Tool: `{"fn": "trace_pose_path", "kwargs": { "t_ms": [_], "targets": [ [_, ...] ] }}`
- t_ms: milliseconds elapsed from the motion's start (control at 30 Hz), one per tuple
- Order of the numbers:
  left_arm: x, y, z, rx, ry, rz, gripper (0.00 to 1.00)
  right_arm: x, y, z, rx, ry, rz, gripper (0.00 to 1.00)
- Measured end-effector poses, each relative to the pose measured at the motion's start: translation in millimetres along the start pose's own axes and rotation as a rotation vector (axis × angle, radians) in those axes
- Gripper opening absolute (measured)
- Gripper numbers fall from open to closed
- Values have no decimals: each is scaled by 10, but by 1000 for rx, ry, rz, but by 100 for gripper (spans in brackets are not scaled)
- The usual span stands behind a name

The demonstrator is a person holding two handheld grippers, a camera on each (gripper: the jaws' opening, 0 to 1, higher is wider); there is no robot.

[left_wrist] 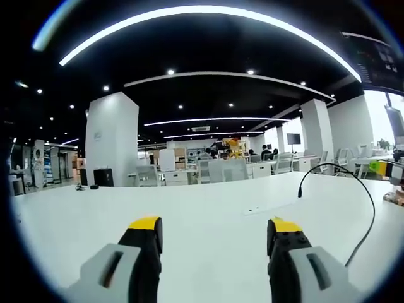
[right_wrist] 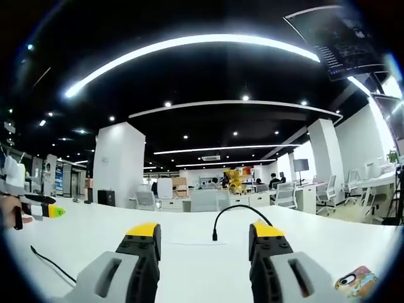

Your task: Find the data cable on the table. Grasp the USB connector end of the cable and insert it into the USB port on the table

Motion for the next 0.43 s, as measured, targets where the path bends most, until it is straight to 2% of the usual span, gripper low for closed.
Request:
{"fn": "trace_pose_path", "kwargs": {
  "t_ms": [167, 300, 433],
  "targets": [
    [-4, -6, 9, 0, 0, 0, 67, 1, 25, 15, 7, 5, -13, 56],
    [-6, -18, 31, 9, 1, 0, 67, -13, -56, -26, -1, -3, 17, 57],
    [0, -49, 39, 7, 0, 6, 67, -8, -57, -22, -15, 0, 12, 57]
  ]
}}
Point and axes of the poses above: the point that each gripper's makers call its tool centre point, and the gripper's own axes: x roughly backward along the fingers, z roughly to its left, y roughly out of its top, the point moved 1 cm from there along x, roughly backward along the fingers, and after that the axes turned 9 degrees about y, right-handed, at the moved point
